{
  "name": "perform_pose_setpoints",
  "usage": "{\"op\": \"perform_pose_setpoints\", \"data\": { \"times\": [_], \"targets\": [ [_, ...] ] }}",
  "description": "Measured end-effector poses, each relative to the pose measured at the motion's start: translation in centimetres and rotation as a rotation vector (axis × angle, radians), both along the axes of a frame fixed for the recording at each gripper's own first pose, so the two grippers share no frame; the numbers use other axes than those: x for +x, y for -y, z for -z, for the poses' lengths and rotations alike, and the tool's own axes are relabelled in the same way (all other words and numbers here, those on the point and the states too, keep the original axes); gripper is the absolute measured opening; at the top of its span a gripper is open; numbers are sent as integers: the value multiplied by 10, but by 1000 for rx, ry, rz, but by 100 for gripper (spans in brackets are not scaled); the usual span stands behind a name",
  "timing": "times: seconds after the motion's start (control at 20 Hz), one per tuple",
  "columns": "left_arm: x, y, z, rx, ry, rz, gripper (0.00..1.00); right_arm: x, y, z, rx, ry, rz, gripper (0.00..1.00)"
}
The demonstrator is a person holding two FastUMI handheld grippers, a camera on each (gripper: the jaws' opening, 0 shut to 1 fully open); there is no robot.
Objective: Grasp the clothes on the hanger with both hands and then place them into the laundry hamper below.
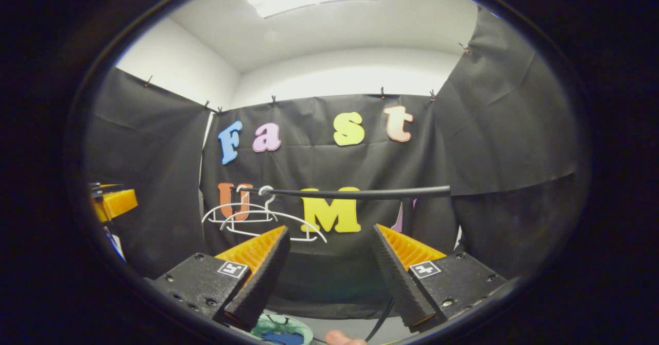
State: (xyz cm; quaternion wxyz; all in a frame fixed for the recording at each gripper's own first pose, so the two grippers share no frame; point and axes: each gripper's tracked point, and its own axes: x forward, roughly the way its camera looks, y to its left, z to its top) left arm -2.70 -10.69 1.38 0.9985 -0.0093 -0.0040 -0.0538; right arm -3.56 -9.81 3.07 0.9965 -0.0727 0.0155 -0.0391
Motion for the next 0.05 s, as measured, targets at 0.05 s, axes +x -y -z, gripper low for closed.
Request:
{"op": "perform_pose_setpoints", "data": {
  "times": [0.05],
  "targets": [
    [1, -3, -4, 8, 12, -5, 100, 1, -2, -3, -3, 9, 0, 99]
  ]
}}
